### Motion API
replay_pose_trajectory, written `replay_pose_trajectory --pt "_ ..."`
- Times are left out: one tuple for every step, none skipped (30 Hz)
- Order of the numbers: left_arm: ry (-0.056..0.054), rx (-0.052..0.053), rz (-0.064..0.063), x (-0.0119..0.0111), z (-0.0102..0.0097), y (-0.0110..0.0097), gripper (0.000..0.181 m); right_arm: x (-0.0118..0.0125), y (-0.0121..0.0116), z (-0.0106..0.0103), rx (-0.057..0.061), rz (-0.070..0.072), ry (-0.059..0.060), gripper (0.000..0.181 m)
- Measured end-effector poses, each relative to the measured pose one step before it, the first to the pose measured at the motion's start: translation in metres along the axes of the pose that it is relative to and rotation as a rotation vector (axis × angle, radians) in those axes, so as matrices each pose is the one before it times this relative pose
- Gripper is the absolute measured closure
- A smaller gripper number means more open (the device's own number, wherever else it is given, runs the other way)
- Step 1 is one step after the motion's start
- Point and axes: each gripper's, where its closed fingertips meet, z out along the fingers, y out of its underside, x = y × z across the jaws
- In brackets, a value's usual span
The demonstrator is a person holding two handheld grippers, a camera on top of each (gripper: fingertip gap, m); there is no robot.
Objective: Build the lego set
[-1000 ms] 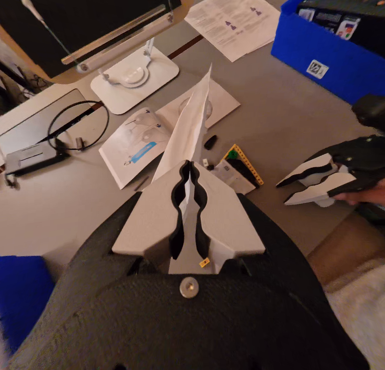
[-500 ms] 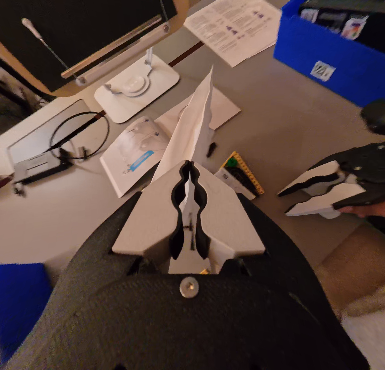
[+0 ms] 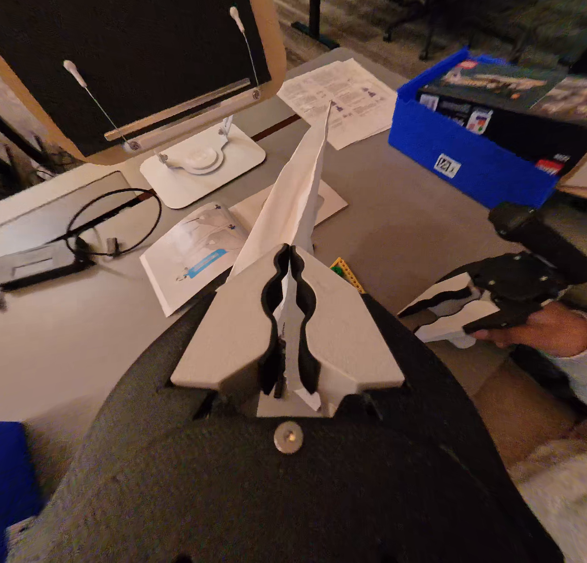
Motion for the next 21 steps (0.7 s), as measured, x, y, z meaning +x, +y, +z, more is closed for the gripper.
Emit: replay_pose_trajectory --pt "0.0352 0.0243 -0.0644 -0.00388 -0.00194 -0.00189 0.181 -0.00001 0.00020 0.00025 -0.0019 -0.0028 0.0022 0.144" --pt "0.0476 0.0322 -0.0761 -0.00406 -0.00211 -0.00306 0.181 -0.00013 0.00007 0.00017 -0.0007 -0.0026 0.0007 0.144" --pt "0.0600 0.0436 -0.0868 -0.00320 -0.00314 -0.00456 0.181 -0.00036 -0.00013 -0.00003 0.0007 -0.0016 -0.0013 0.144" --pt "0.0548 0.0467 -0.1012 -0.00408 -0.00403 -0.00498 0.181 -0.00001 -0.00031 -0.00028 0.0025 0.0007 -0.0014 0.144" --pt "0.0576 0.0439 -0.0942 -0.00252 -0.00449 -0.00480 0.181 0.00007 -0.00068 -0.00040 0.0046 0.0017 -0.0015 0.144" --pt "0.0567 0.0396 -0.0676 -0.00038 -0.00450 -0.00371 0.181 0.00046 -0.00090 -0.00059 0.0061 0.0014 0.0003 0.145" --pt "0.0431 0.0316 -0.0433 -0.00039 -0.00395 -0.00168 0.181 0.00159 -0.00089 -0.00068 0.0057 0.0019 0.0077 0.145" --pt "0.0272 0.0188 -0.0324 -0.00129 -0.00329 0.00092 0.181 0.00197 -0.00074 -0.00077 0.0044 0.0001 0.0107 0.145" --pt "0.0410 0.0126 -0.0310 0.00153 -0.00256 0.00214 0.181 0.00105 -0.00115 -0.00074 0.0070 -0.0027 0.0056 0.146" --pt "0.0564 0.0135 -0.0404 0.00386 -0.00244 0.00186 0.181 0.00040 -0.00217 -0.00097 0.0128 -0.0049 0.0033 0.147" --pt "0.0530 0.0183 -0.0481 0.00328 -0.00243 0.00090 0.181 0.00043 -0.00292 -0.00113 0.0182 -0.0074 0.0064 0.147" --pt "0.0492 0.0191 -0.0478 0.00290 -0.00222 0.00079 0.181 -0.00003 -0.00395 -0.00141 0.0240 -0.0104 0.0055 0.148" --pt "0.0479 0.0132 -0.0451 0.00292 -0.00172 0.00139 0.181 -0.00183 -0.00525 -0.00176 0.0322 -0.0138 -0.0038 0.148" --pt "0.0431 0.0035 -0.0388 0.00252 -0.00097 0.00291 0.181 -0.00310 -0.00653 -0.00204 0.0393 -0.0116 -0.0090 0.148" --pt "0.0350 -0.0036 -0.0290 0.00160 -0.00030 0.00391 0.181 -0.00252 -0.00672 -0.00226 0.0402 -0.0040 -0.0062 0.148" --pt "0.0289 -0.0045 -0.0216 0.00107 0.00013 0.00430 0.181 -0.00432 -0.00745 -0.00246 0.0454 -0.0056 -0.0170 0.147" --pt "0.0252 -0.0051 -0.0201 0.00077 0.00058 0.00433 0.181 -0.00581 -0.00872 -0.00286 0.0541 -0.0090 -0.0261 0.147" --pt "0.0211 -0.0046 -0.0179 0.00022 0.00101 0.00454 0.181 -0.00631 -0.01014 -0.00339 0.0621 -0.0099 -0.0275 0.146" --pt "0.0158 -0.0050 -0.0157 -0.00071 0.00146 0.00480 0.181 -0.00827 -0.01110 -0.00387 0.0667 -0.0119 -0.0398 0.144" --pt "0.0129 -0.0050 -0.0135 -0.00119 0.00173 0.00476 0.181 -0.00852 -0.01137 -0.00403 0.0658 -0.0099 -0.0416 0.143" --pt "0.0114 -0.0067 -0.0140 -0.00167 0.00204 0.00494 0.181 -0.00687 -0.01028 -0.00387 0.0585 -0.0061 -0.0316 0.141"
